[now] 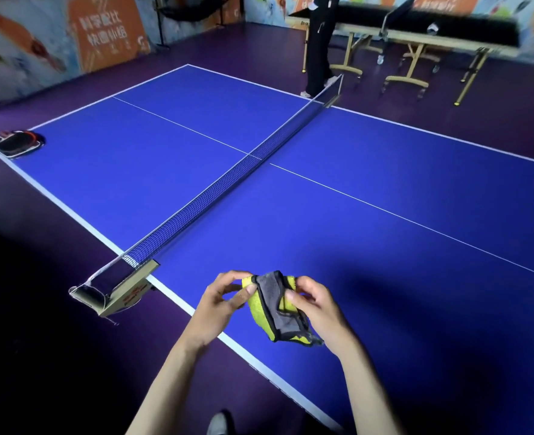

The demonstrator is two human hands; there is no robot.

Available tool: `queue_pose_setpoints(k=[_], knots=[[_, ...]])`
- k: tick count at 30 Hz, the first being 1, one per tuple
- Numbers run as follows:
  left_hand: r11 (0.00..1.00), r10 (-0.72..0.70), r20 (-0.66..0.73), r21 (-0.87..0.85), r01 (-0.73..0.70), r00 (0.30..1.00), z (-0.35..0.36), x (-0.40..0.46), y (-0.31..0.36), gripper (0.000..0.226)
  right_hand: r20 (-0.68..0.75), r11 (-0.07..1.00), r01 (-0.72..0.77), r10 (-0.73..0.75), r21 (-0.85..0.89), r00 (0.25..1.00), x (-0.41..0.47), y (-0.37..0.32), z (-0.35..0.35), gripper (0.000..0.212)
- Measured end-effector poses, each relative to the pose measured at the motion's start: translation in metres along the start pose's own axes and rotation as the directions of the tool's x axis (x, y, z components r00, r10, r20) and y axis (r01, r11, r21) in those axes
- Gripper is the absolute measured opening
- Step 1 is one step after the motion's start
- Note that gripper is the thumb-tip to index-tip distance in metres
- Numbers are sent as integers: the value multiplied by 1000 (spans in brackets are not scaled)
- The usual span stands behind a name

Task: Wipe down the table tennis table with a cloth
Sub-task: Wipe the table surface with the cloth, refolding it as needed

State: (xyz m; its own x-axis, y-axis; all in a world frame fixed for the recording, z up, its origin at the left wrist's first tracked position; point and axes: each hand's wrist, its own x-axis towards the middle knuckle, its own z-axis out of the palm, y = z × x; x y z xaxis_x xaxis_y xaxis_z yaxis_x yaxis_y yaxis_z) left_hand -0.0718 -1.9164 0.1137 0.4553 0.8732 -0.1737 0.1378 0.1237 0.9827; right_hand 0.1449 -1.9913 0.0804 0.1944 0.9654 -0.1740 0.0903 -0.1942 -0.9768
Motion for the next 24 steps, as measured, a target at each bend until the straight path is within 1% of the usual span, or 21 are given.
queue_pose_setpoints(k=[3, 6, 8, 10, 11, 13, 15, 16, 19, 20, 22, 24], knots=[[986, -127, 13, -107, 128, 992, 6, 6, 3, 27, -55, 999, 8, -10, -52, 998, 7, -8, 14, 28], [928, -285, -71, -270, 256, 956, 17, 12, 2, 31, -118, 996, 24, -34, -82, 992, 12, -18, 31, 26], [879, -373, -90, -354, 320, 924, 18, 17, 1, 40, -152, 993, 19, -37, -116, 988, 15, -22, 40, 22], [882, -372, -45, -329, 338, 927, 14, 20, 6, 58, -190, 989, 5, -34, -148, 981, 18, -25, 49, 16], [888, -367, -28, -309, 341, 930, 13, 21, 6, 62, -205, 989, 1, -31, -148, 978, 19, -25, 53, 15], [880, -389, -48, -316, 355, 920, 10, 26, 4, 51, -230, 990, -19, -14, -138, 973, 22, -25, 63, 15], [850, -449, -94, -353, 392, 889, 7, 31, 1, 34, -254, 989, -64, 29, -133, 967, 25, -23, 73, 16], [841, -474, -122, -356, 407, 872, 4, 34, -2, 30, -261, 988, -83, 47, -129, 964, 26, -20, 76, 16], [841, -507, -175, -316, 440, 844, -7, 37, -6, 28, -276, 993, -89, 65, -77, 959, 29, -15, 80, 14], [840, -511, -189, -318, 440, 839, -13, 38, -8, 28, -300, 995, -93, 74, -48, 951, 29, -13, 80, 13], [830, -521, -202, -349, 436, 830, -27, 40, -7, 28, -391, 995, -92, 98, 36, 915, 31, -10, 72, 7], [828, -505, -188, -380, 412, 842, -43, 43, -4, 25, -477, 993, -69, 107, 96, 872, 32, -9, 58, 3]])
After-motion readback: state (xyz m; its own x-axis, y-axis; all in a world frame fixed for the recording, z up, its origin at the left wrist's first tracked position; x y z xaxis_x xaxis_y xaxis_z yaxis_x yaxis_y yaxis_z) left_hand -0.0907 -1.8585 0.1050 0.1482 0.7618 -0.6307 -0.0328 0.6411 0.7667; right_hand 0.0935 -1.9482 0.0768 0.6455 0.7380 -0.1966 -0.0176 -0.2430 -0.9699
